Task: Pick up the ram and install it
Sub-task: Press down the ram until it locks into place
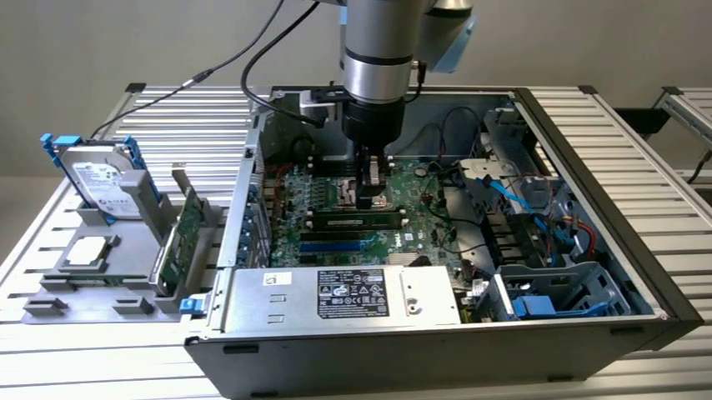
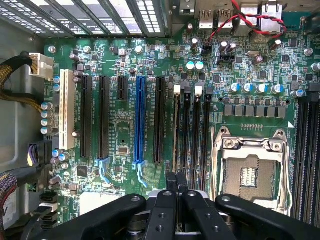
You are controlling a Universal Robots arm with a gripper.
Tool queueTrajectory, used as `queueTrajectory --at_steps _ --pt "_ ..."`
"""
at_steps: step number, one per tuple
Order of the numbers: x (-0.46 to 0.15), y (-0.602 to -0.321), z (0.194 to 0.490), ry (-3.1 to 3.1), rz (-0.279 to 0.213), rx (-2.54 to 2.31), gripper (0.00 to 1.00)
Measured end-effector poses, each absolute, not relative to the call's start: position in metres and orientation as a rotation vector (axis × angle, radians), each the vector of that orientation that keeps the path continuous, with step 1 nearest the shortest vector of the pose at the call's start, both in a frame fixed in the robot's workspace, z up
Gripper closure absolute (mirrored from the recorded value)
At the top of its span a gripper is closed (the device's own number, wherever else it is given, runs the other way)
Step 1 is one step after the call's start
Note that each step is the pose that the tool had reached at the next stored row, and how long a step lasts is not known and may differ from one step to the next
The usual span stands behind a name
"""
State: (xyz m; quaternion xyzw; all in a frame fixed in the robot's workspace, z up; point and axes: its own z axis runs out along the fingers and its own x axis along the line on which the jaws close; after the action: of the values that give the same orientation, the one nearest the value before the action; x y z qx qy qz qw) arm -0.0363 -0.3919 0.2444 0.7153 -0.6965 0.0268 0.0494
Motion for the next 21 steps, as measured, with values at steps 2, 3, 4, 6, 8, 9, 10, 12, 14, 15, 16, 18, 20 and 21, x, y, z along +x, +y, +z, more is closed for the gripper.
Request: queueTrajectory --at_steps 2,3,4,6,8,9,10,12,14,15,16,18,20,21 --pt "-0.036 -0.392 0.244 -2.122 0.082 2.179 0.89" --pt "-0.036 -0.392 0.244 -2.122 0.082 2.179 0.89" --pt "-0.036 -0.392 0.244 -2.122 0.082 2.179 0.89" --pt "-0.036 -0.392 0.244 -2.122 0.082 2.179 0.89" --pt "-0.036 -0.392 0.244 -2.122 0.082 2.179 0.89" --pt "-0.036 -0.392 0.244 -2.122 0.082 2.179 0.89" --pt "-0.036 -0.392 0.244 -2.122 0.082 2.179 0.89" --pt "-0.036 -0.392 0.244 -2.122 0.082 2.179 0.89" --pt "-0.037 -0.392 0.242 -2.122 0.082 2.179 0.89" --pt "-0.037 -0.392 0.24 -2.122 0.082 2.179 0.89" --pt "-0.037 -0.392 0.239 -2.122 0.082 2.179 0.89" --pt "-0.038 -0.392 0.235 -2.122 0.082 2.179 0.89" --pt "-0.039 -0.392 0.231 -2.122 0.082 2.179 0.89" --pt "-0.039 -0.392 0.229 -2.122 0.082 2.179 0.89"
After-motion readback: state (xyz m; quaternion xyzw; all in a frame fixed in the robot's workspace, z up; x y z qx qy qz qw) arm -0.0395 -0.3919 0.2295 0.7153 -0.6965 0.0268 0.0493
